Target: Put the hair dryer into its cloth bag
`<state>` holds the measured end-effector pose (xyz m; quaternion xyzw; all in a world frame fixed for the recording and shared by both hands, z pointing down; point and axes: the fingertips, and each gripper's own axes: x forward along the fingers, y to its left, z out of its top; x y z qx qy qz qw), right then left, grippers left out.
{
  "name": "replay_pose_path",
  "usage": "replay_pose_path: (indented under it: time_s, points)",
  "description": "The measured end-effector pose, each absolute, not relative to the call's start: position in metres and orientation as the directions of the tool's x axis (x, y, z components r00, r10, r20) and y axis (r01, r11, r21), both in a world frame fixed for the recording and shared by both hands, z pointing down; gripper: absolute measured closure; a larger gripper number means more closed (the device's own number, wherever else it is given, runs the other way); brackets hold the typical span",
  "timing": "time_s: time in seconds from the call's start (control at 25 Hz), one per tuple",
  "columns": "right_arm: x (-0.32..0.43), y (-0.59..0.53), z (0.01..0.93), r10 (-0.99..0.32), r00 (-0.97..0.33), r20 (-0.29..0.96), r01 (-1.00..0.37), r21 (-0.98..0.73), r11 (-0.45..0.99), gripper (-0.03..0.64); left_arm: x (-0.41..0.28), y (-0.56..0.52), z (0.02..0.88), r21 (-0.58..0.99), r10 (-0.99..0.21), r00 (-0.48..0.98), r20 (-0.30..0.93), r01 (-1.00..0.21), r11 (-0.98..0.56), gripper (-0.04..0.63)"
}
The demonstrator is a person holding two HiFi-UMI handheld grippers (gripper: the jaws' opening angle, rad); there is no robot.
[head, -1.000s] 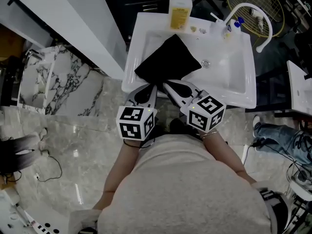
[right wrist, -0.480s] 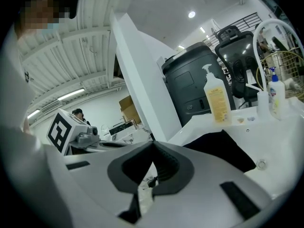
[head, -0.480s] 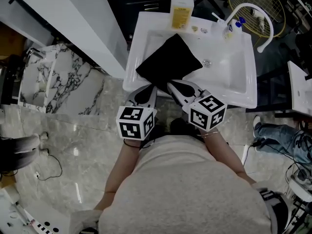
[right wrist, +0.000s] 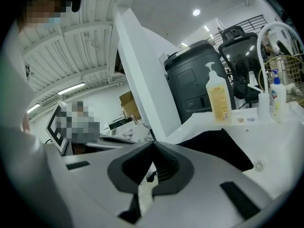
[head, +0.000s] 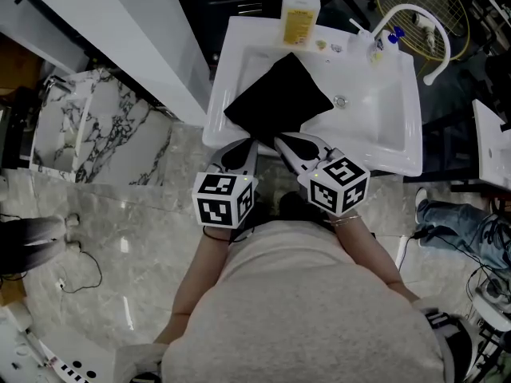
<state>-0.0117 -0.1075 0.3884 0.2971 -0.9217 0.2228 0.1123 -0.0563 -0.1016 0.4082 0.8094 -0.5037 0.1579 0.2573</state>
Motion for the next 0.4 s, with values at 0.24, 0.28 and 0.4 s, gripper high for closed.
replay_pose_path:
  time_s: [0.24, 0.28, 0.4]
  points:
    - [-0.0155, -0.1037, 0.3944, -0.477, -0.801, 0.361, -0.588, -0.328, 0.74, 0.618, -0.0553, -0.1006, 0.413, 0.263, -0.719, 0.449, 0.53, -0.893, -0.364, 0.58]
    - [-0.0168, -0.1032, 0.3954, -0.472, -0.803, 0.364, -0.585, -0.328, 0.742, 0.618, -0.055, -0.1002, 0.4137, 0.265, -0.717, 0.451, 0.532, -0.893, -0.364, 0.58]
    - [-0.0191, -0.1018, 0.398, -0.461, -0.805, 0.374, -0.58, -0.327, 0.746, 0.618, -0.0544, -0.1002, 0.4146, 0.269, -0.714, 0.452, 0.535, -0.892, -0.363, 0.58]
